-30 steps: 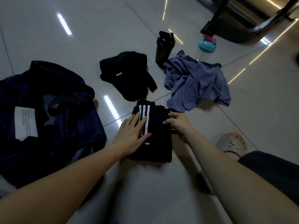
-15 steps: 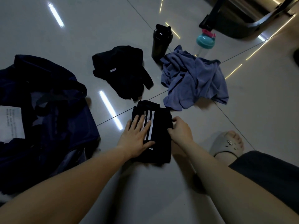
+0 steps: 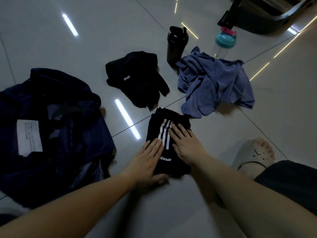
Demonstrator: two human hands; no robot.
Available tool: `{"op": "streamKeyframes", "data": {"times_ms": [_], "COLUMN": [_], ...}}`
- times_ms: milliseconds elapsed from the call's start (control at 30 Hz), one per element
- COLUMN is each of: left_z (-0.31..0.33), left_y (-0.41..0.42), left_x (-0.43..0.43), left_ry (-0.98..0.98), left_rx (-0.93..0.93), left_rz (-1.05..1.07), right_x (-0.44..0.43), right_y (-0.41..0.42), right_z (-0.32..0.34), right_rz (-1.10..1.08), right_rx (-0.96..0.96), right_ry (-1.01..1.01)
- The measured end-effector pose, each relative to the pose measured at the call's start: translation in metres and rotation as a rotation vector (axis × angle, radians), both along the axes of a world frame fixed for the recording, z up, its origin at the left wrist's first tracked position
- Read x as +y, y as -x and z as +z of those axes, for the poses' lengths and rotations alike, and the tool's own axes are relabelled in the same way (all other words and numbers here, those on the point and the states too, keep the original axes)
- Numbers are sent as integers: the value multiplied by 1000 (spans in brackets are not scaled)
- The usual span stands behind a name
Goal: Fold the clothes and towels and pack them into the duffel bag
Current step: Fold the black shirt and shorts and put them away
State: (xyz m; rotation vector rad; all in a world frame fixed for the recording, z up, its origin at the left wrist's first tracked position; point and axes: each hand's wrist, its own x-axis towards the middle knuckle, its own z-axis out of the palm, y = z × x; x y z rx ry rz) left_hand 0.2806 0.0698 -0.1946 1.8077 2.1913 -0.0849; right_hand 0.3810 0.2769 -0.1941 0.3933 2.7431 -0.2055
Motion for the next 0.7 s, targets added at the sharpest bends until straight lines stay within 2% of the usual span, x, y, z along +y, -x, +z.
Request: {"op": "streamKeyframes", "data": {"times_ms": [133, 300, 467, 567, 700], "left_z": [-7, 5, 11, 15, 27], "left_y": [8, 8, 3, 3, 6], "left_x": [-13, 4, 12, 17, 16], "left_ry": [-61, 77, 105, 58, -90], "left_rx": [126, 168, 219, 124, -164], "left_rz": [-98, -136, -115, -63, 77], "right_x": [3, -9, -23, -31, -42], "right_y": [-5, -37, -59, -59, -48], "right_z": [19, 29, 22, 17, 15], "right_rz": [84, 357, 443, 396, 259], "right_rx": [-54, 110, 29, 71, 157], "right_ry": [-55, -136, -123, -164, -135]}}
